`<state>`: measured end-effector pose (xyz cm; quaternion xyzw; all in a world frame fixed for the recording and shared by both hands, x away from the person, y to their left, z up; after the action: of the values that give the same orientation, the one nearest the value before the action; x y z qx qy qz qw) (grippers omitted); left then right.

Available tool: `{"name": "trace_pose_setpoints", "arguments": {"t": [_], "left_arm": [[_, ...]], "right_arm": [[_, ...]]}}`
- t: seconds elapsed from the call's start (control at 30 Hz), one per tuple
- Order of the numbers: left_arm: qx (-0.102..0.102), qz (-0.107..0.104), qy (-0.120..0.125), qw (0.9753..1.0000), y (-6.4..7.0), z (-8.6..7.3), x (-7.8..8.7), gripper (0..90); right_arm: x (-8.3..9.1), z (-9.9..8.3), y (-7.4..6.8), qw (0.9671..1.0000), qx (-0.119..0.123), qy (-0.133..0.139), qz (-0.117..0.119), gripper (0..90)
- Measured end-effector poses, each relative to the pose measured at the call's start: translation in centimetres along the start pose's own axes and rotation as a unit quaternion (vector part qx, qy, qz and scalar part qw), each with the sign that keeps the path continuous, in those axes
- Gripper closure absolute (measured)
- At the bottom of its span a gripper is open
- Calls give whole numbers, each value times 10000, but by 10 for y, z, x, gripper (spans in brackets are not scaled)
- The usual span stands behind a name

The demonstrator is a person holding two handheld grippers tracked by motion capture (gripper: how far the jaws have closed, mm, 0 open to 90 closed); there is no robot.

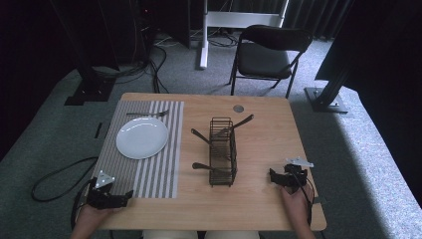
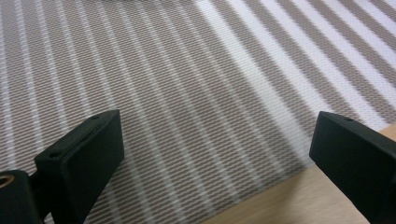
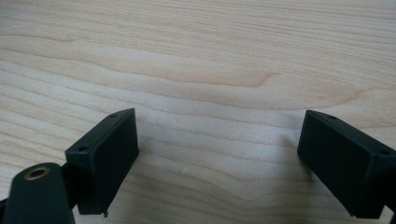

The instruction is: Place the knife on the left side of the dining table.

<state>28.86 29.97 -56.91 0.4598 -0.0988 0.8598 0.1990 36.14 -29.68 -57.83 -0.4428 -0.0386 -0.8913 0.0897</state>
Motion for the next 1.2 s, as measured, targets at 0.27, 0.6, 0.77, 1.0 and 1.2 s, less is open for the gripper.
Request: {"name": "trace_pose_setpoints", "arguments": {"t": [0.27,0.6,0.77,1.0,1.2], "left_arm": [[-295,-289,29,9991,30,17,0,33],[-803,-612,386,9941,72,47,15,34],[-1038,-705,483,9909,89,58,21,34],[-1259,-972,763,9843,115,78,34,34],[-1373,-1072,907,9805,132,90,41,35]], "right_arm": [[0,0,0,10000,-4,2,-2,115],[0,0,0,10000,-4,2,-2,115],[0,0,0,10000,-4,2,-2,115],[0,0,0,10000,-4,2,-1,115],[0,0,0,10000,-6,2,-3,115]]}}
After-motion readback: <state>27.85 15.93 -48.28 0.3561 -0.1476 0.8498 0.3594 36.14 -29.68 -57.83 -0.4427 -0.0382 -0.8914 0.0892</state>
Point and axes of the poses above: each handheld gripper's, and its own axes: x roughly backward along the jaws, z roughly out of its top, y roughly to its right, the point moved 4 cm from there along -x, roughly forward along the jaws, and after that the axes turned 9 degrees about -y, right-handed, at the moved point
